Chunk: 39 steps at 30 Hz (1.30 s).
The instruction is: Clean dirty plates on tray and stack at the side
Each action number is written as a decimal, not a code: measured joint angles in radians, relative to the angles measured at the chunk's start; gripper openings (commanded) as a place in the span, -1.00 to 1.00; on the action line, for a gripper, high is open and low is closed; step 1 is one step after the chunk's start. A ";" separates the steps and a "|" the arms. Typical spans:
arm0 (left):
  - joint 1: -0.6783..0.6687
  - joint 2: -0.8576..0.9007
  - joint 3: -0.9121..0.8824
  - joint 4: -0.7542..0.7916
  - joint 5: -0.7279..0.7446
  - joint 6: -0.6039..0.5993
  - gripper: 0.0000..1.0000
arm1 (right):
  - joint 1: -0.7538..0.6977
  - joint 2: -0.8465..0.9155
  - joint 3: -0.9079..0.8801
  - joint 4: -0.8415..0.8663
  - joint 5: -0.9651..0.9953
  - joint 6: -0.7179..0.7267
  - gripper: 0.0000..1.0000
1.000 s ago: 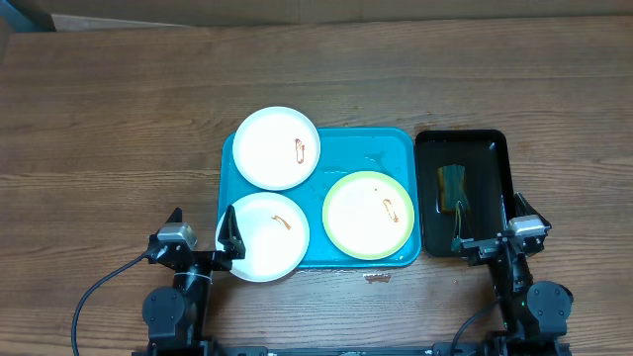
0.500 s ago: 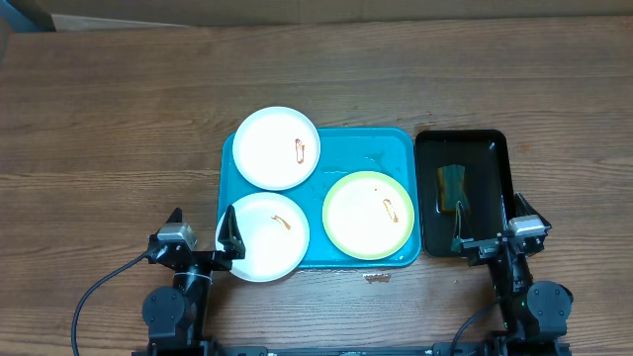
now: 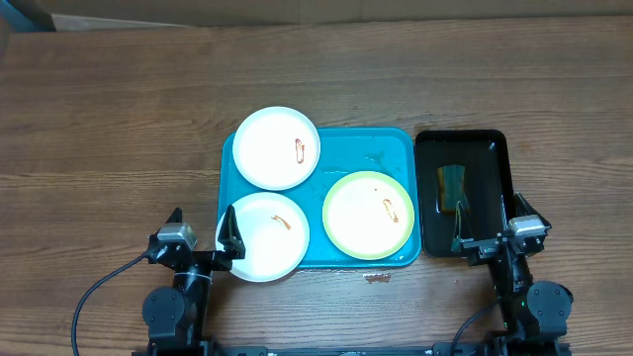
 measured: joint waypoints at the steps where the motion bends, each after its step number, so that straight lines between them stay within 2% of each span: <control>1: 0.000 0.000 0.000 0.000 0.000 0.000 1.00 | 0.000 0.000 0.000 -0.001 0.000 0.000 1.00; 28: -0.002 0.000 0.000 0.000 0.000 0.000 1.00 | 0.000 0.000 0.000 0.021 0.000 0.004 1.00; 32: -0.002 0.000 0.000 0.000 0.000 0.000 0.99 | 0.000 0.000 0.000 0.032 0.001 0.064 1.00; 39: -0.002 0.000 0.000 0.000 0.000 0.000 0.99 | 0.000 0.034 0.064 -0.090 0.008 0.185 1.00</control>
